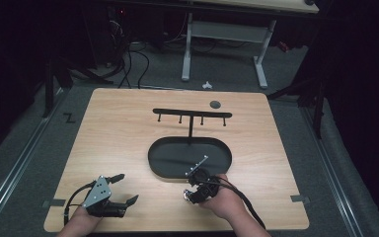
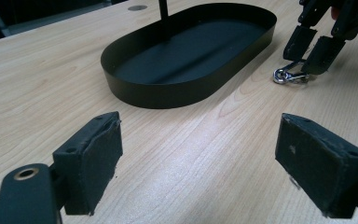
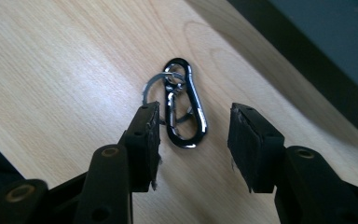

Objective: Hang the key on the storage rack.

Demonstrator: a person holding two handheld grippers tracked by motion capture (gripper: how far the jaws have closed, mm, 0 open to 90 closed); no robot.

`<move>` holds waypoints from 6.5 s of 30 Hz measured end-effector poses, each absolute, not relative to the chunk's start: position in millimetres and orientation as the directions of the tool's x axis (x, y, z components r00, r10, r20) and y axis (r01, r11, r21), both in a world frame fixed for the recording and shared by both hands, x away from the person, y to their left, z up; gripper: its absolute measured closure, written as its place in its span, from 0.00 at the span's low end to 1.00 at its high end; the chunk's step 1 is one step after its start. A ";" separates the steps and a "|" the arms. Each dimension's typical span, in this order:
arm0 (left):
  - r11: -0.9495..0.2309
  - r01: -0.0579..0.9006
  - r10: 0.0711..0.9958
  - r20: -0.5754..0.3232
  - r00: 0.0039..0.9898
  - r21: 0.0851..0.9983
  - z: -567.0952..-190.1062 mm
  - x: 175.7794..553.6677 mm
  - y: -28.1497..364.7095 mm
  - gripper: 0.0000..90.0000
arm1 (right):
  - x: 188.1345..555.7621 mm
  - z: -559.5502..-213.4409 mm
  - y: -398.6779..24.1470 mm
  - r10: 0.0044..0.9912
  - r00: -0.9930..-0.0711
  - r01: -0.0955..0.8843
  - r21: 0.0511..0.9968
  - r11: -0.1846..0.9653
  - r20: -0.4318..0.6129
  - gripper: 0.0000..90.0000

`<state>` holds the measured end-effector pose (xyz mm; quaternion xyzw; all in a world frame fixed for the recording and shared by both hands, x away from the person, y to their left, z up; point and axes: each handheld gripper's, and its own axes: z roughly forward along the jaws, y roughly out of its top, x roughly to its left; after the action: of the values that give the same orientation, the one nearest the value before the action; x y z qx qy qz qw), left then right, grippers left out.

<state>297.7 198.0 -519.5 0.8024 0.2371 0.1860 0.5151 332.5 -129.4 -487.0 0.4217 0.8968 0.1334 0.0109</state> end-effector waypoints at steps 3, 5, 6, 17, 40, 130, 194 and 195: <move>-0.361 0.189 0.569 0.055 0.820 0.913 -519.5 297.6 197.6 0.17 | 333.1 -490.6 -126.8 0.750 -0.656 0.744 0.240 0.623 0.086 0.66; -0.361 0.189 0.569 0.055 0.821 0.913 -519.5 297.7 197.5 0.17 | 332.5 -491.2 -125.8 0.756 -0.648 0.752 0.230 0.618 0.089 0.67; -0.361 0.190 0.569 0.054 0.821 0.913 -519.5 297.6 197.5 0.17 | 332.7 -491.6 -126.0 0.749 -0.657 0.744 0.236 0.625 0.085 0.68; -0.363 0.189 0.566 0.055 0.822 0.912 -519.5 297.4 197.4 0.17 | 330.1 -491.4 -124.2 0.714 -0.697 0.707 0.233 0.668 0.066 0.76; -0.366 0.189 0.565 0.056 0.823 0.911 -519.6 297.7 196.9 0.17 | 326.0 -493.0 -121.6 0.683 -0.728 0.674 0.256 0.693 0.067 0.93; -0.410 0.227 0.546 0.038 0.837 0.883 -518.0 301.0 198.7 0.17 | 324.9 -397.0 -249.0 0.880 -0.475 0.801 0.406 0.441 -0.019 0.94; -0.459 0.211 0.518 0.067 0.853 0.863 -518.9 298.6 194.4 0.17 | 402.5 -308.1 -218.8 0.913 -0.405 0.791 0.480 0.380 -0.055 0.94; -0.457 0.211 0.518 0.066 0.853 0.864 -519.0 298.6 194.2 0.17 | 403.7 -307.7 -218.4 0.913 -0.403 0.791 0.479 0.380 -0.060 0.94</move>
<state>298.6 194.2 -519.0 0.8380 0.2175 0.1624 0.4733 403.7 -218.4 -307.7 0.5226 0.8153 0.1917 0.1597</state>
